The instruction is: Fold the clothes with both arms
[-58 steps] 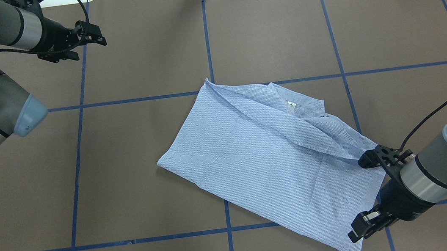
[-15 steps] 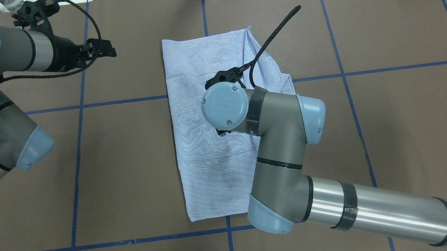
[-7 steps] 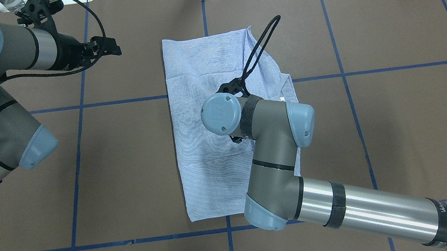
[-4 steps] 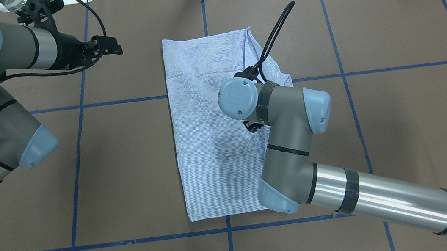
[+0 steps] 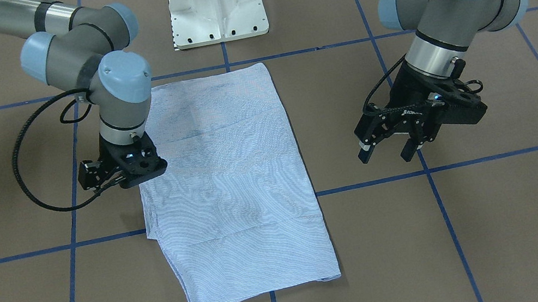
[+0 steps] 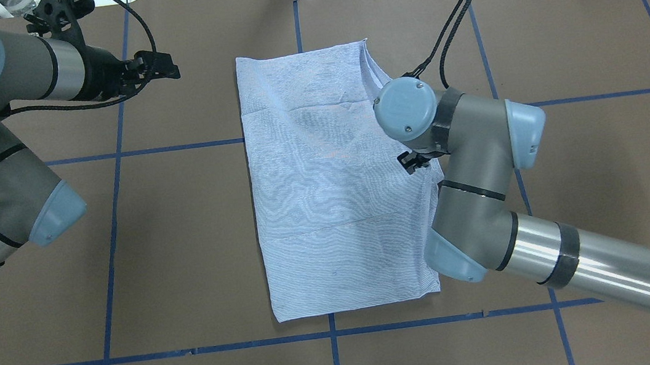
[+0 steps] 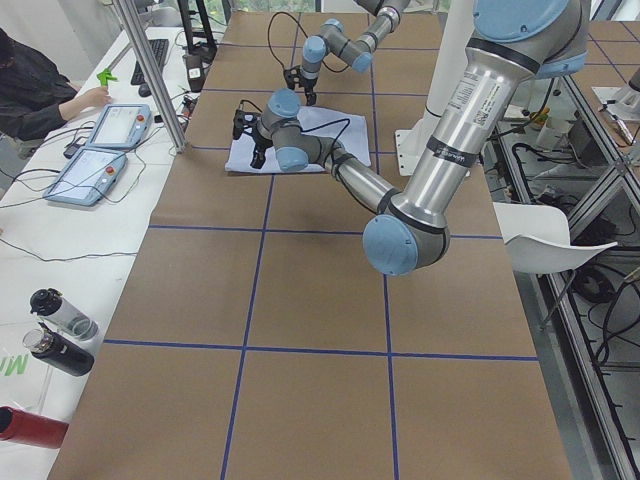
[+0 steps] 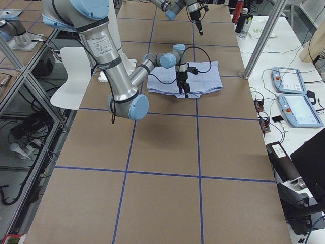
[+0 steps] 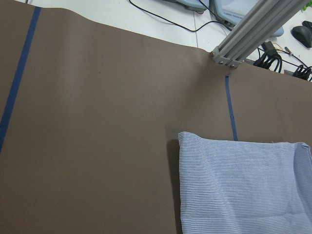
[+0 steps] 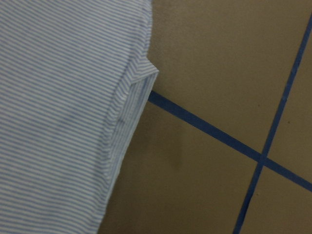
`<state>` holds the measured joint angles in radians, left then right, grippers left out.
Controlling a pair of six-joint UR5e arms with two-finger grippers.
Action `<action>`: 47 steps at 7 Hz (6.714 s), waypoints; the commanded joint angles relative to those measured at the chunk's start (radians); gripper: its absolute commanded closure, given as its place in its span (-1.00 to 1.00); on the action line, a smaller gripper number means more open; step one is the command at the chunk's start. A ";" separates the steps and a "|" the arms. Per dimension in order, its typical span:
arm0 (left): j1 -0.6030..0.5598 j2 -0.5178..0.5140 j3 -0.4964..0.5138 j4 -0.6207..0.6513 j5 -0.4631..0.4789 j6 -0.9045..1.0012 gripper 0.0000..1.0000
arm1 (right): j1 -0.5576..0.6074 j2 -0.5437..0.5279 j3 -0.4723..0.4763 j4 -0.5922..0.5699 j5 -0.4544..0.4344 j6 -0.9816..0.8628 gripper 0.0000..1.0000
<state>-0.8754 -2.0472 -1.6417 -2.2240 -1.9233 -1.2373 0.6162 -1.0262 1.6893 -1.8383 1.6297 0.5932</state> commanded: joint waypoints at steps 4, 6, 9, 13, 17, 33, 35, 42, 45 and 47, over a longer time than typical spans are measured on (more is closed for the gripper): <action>0.100 -0.004 -0.054 0.046 0.001 -0.155 -1.00 | 0.066 -0.049 0.224 0.062 0.215 0.112 -1.00; 0.256 0.004 -0.165 0.142 0.041 -0.366 -1.00 | 0.065 -0.083 0.329 0.070 0.303 0.288 -1.00; 0.530 0.012 -0.217 0.240 0.245 -0.554 -0.96 | 0.062 -0.210 0.375 0.294 0.370 0.420 -1.00; 0.622 0.079 -0.214 0.264 0.271 -0.585 -0.75 | 0.059 -0.215 0.388 0.326 0.400 0.491 -1.00; 0.659 0.070 -0.199 0.267 0.268 -0.585 -0.40 | 0.059 -0.213 0.388 0.326 0.400 0.491 -1.00; 0.670 0.055 -0.213 0.267 0.265 -0.582 1.00 | 0.060 -0.215 0.397 0.326 0.400 0.491 -1.00; 0.658 0.055 -0.222 0.268 0.264 -0.580 1.00 | 0.048 -0.206 0.394 0.326 0.395 0.572 -1.00; 0.627 0.061 -0.219 0.268 0.260 -0.571 1.00 | -0.282 -0.190 0.347 0.326 0.124 1.112 -1.00; 0.628 0.058 -0.217 0.268 0.260 -0.571 1.00 | -0.309 -0.190 0.291 0.324 0.130 1.231 -1.00; 0.624 0.059 -0.219 0.268 0.262 -0.570 1.00 | -0.315 -0.196 0.264 0.323 0.134 1.305 -1.00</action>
<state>-0.2488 -1.9884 -1.8595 -1.9558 -1.6625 -1.8076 0.3052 -1.2188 1.9730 -1.5148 1.7617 1.8373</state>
